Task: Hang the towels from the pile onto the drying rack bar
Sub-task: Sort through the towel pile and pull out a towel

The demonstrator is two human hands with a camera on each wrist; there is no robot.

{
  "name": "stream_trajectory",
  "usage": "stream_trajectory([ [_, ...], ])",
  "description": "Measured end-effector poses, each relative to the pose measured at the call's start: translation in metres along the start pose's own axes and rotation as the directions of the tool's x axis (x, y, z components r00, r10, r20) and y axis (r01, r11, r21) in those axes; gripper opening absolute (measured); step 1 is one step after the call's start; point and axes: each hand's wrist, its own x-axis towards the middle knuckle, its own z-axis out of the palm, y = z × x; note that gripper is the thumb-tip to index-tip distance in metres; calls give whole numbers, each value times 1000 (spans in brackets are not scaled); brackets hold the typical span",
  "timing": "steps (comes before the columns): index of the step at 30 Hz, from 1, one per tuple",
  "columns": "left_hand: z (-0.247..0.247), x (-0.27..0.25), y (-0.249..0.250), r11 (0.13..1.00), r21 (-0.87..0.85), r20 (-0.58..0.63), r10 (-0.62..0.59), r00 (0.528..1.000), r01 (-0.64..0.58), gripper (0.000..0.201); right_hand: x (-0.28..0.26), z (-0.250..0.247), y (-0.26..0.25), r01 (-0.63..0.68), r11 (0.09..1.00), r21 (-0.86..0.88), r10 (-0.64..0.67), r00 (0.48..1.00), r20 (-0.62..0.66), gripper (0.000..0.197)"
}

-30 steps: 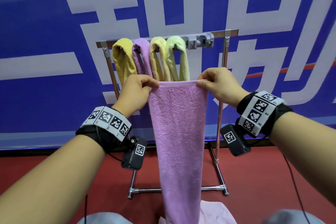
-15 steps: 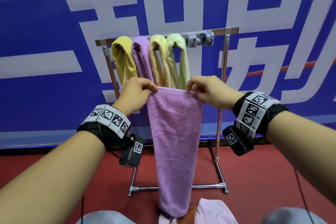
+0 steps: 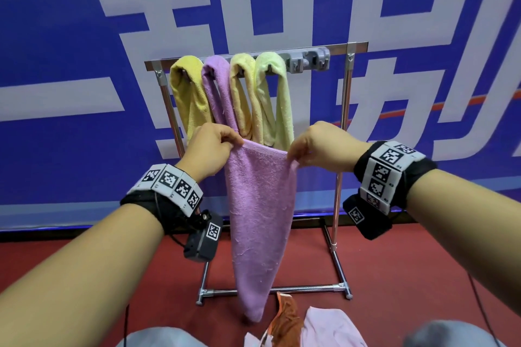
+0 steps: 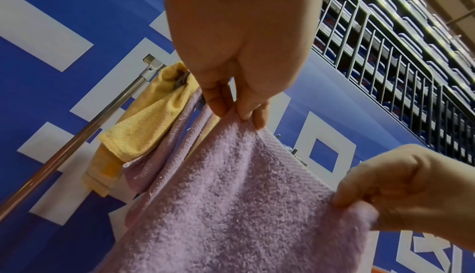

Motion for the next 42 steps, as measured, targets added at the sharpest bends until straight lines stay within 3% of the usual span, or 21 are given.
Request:
stream_trajectory([
  [2,0,0,4,1000,2,14,13,1000,-13,34,3,3,0,3,999,47,-1,1000,-29,11],
  [9,5,-1,21,995,5,62,99,993,-100,24,16,6,-17,172,968,181,-146,978,-146,16],
  [14,5,-3,31,990,-60,127,134,983,-127,22,19,9,-26,107,977,184,-78,985,-156,16],
  [19,5,-5,34,974,-204,177,137,975,-99,34,18,9,-26,50,976,214,-5,979,-204,10],
  [25,9,-6,34,943,-309,200,187,962,-119,19,19,10,-25,30,976,218,23,971,-237,17],
  [30,12,-8,35,903,-417,187,201,962,-108,22,19,10,-31,14,974,224,43,968,-248,17],
  [34,10,-9,35,898,-432,184,177,967,-82,22,19,11,-30,-11,976,218,68,965,-254,18],
  [38,6,-11,39,914,-403,211,148,966,-52,37,18,11,-33,-43,971,234,112,949,-293,22],
  [42,5,-12,41,922,-371,187,189,964,-109,39,20,10,-34,-71,962,263,158,932,-325,23],
])
